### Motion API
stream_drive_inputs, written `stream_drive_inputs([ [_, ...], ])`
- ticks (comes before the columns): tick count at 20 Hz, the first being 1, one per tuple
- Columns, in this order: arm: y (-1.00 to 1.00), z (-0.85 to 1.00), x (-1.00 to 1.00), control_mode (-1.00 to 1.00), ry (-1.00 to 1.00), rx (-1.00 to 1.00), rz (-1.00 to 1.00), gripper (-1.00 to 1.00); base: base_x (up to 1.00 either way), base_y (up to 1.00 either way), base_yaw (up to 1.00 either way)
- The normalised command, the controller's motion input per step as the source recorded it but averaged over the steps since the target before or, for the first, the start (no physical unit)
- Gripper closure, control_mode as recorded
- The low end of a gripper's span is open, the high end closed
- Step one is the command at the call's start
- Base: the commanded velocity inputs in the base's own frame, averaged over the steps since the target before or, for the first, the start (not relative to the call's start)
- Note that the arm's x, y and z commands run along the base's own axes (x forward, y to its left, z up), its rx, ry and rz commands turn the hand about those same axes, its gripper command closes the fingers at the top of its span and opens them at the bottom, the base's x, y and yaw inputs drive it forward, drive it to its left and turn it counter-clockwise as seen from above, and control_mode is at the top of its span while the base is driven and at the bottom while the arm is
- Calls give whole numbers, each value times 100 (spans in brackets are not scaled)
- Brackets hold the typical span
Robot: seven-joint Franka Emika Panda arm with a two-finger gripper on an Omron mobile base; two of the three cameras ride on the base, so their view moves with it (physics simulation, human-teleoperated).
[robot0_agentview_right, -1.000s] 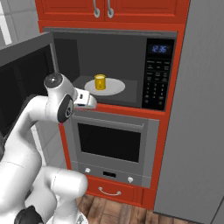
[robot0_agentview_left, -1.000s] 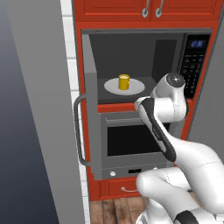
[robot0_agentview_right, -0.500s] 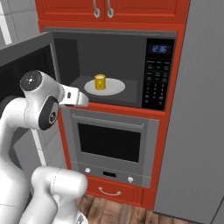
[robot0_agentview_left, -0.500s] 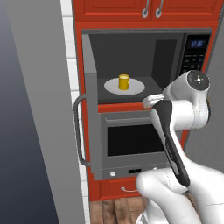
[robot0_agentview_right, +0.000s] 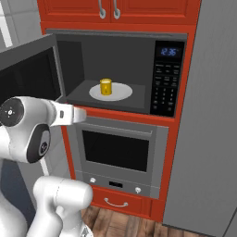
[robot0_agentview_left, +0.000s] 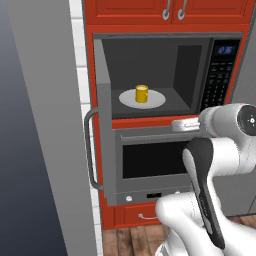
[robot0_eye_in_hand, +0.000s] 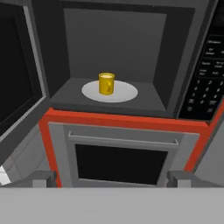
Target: Pick the mug from the counter and place it inside the microwave. Then close the microwave.
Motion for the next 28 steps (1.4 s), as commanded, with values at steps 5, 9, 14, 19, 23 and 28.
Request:
stream_drive_inputs([
  [5,2,26,-59,-100,-12,0,0,-100,0,0,0],
  [9,19,34,-66,-100,-14,0,0,-100,0,0,0],
  [14,48,8,-55,-100,-20,0,-3,-100,0,0,0],
  [19,31,1,-57,-100,-23,0,-7,-100,0,0,0],
  [23,1,0,-80,-100,-18,0,-17,-100,0,0,0],
  [28,2,0,-79,-100,-12,0,-19,-100,0,0,0],
])
